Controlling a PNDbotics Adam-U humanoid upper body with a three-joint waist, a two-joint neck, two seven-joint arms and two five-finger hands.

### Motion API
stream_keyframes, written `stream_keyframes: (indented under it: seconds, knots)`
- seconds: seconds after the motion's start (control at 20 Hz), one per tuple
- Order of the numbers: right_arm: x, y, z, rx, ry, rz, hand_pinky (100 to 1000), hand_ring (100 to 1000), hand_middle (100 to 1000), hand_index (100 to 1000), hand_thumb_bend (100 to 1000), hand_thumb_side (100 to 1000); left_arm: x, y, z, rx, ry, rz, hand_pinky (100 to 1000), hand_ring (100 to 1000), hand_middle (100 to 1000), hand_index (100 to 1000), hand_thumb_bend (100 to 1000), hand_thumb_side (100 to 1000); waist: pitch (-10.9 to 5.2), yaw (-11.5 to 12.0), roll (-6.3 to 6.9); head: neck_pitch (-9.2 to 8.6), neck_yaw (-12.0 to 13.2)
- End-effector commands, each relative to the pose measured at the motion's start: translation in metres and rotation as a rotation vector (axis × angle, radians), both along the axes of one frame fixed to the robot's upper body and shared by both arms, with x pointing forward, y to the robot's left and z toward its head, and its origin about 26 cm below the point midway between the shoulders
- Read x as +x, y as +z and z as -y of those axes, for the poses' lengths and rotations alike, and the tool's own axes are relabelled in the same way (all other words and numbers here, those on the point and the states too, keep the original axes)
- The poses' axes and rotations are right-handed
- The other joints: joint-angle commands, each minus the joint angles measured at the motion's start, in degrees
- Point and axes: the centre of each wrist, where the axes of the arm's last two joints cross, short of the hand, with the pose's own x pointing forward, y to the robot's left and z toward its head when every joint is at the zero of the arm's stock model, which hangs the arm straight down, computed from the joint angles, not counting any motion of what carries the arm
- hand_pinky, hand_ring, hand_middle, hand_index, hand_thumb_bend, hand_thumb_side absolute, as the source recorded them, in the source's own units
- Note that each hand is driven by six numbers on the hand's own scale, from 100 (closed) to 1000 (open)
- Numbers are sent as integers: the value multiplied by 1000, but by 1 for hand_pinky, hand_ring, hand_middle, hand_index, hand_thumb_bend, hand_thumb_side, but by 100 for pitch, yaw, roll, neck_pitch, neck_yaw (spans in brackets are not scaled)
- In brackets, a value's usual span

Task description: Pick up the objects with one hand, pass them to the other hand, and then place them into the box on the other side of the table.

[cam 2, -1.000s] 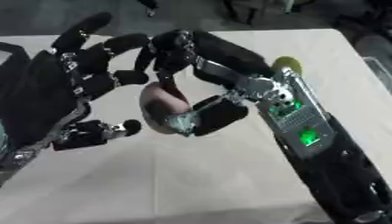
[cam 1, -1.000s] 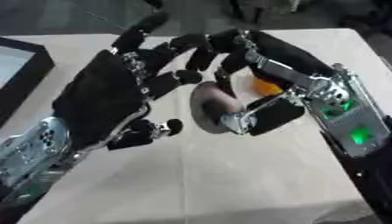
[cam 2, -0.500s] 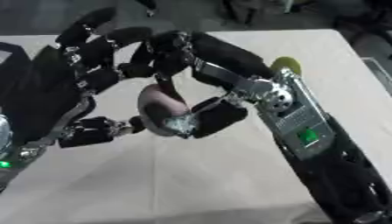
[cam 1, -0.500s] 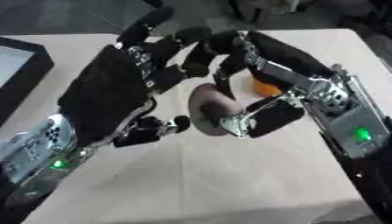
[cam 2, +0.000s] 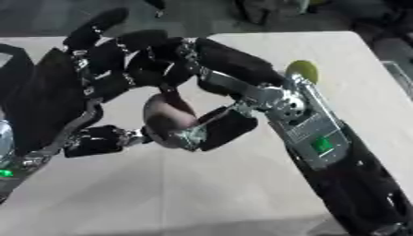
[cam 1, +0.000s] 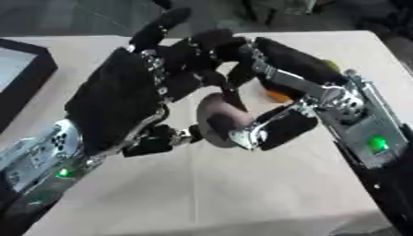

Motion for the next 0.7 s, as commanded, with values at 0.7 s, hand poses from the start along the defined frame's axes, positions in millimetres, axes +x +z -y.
stream_keyframes:
  seconds: [0.7]
  knots:
    - [-4, 10, -1, 4, 18, 31, 648, 719, 755, 411, 100, 273, -3, 3, 5, -48, -123, -31, 968, 300, 837, 594, 480, 100, -91, -10, 9, -14, -9]
